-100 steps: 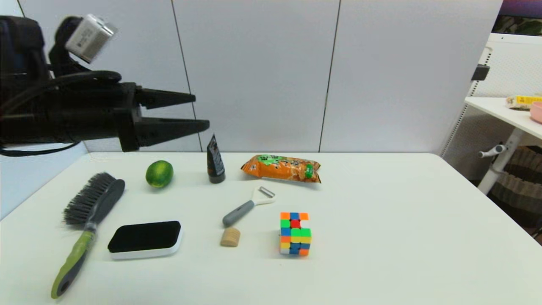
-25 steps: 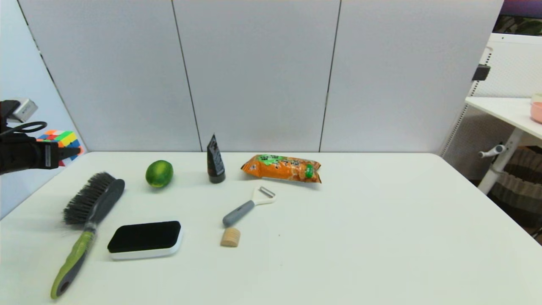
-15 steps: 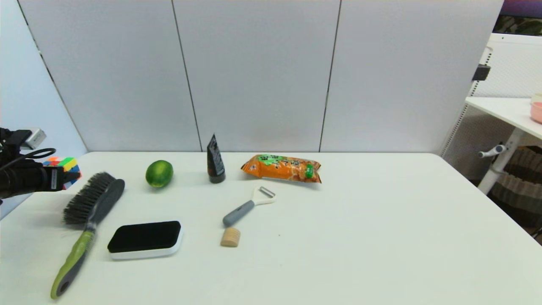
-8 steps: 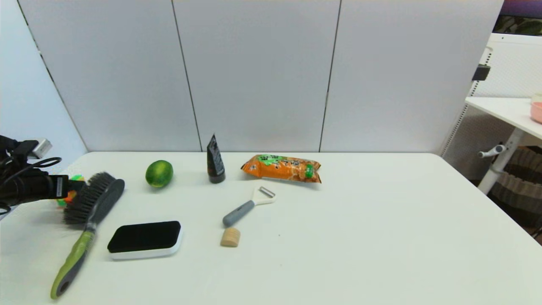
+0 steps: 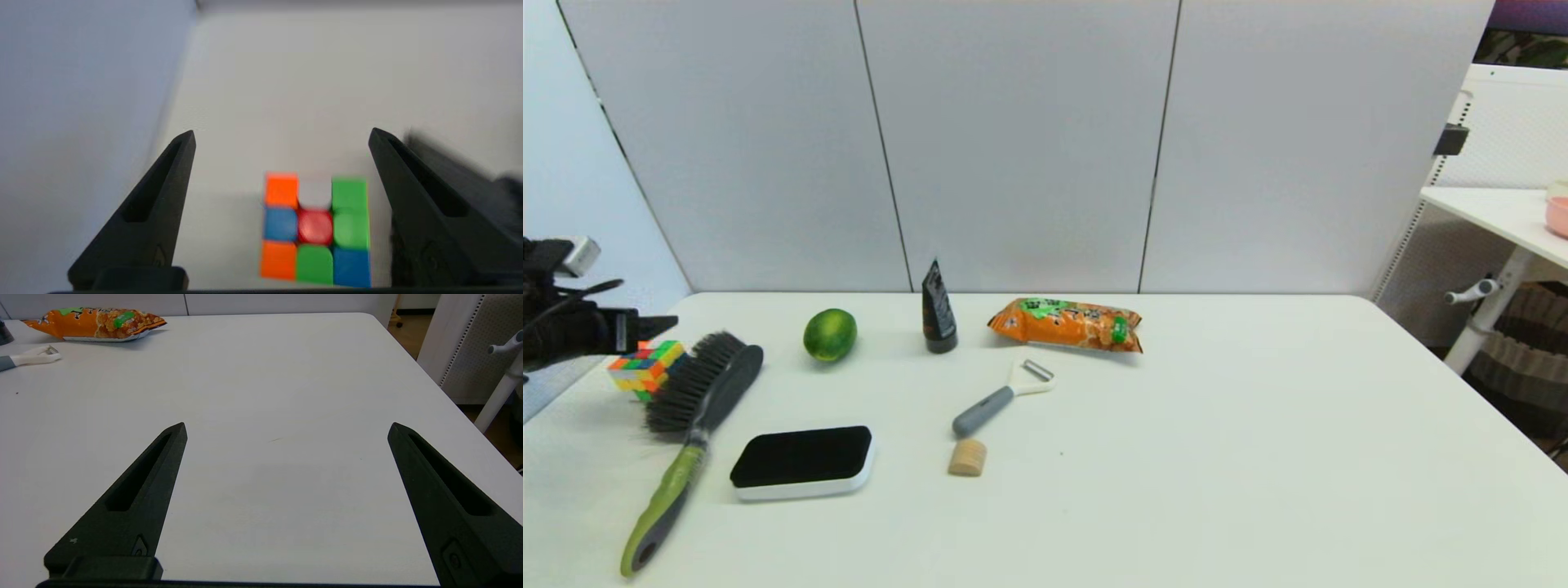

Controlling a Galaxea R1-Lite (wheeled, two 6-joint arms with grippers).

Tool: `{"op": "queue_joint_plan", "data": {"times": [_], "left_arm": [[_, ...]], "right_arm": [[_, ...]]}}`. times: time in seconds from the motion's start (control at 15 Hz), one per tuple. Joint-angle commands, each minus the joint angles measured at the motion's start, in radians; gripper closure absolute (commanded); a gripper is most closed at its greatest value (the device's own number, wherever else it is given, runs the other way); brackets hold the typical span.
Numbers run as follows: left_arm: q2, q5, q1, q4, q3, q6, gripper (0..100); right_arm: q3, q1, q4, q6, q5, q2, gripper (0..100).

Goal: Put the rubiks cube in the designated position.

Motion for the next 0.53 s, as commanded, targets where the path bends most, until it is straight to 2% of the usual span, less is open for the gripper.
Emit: {"op": "queue_joint_plan", "data": {"times": [0.07, 0.33, 0.47, 0.53], "left_arm": [[-0.220, 0.009, 0.004, 0.084, -0.174, 0.001, 0], [-0.479, 0.060, -0.025, 0.384, -0.198, -0.025, 0], [-0.600, 0.169, -0.108, 0.502, -0.174, -0.108, 0], [-0.660, 0.252, -0.180, 0.516, -0.117, -0.183, 0]], "right_arm": [[0.000, 0.000, 0.000, 0.000, 0.000, 0.001, 0], [0.000, 0.000, 0.000, 0.000, 0.000, 0.001, 0], [0.000, 0.000, 0.000, 0.000, 0.000, 0.001, 0], [0.000, 0.000, 0.000, 0.000, 0.000, 0.001, 0]]}}
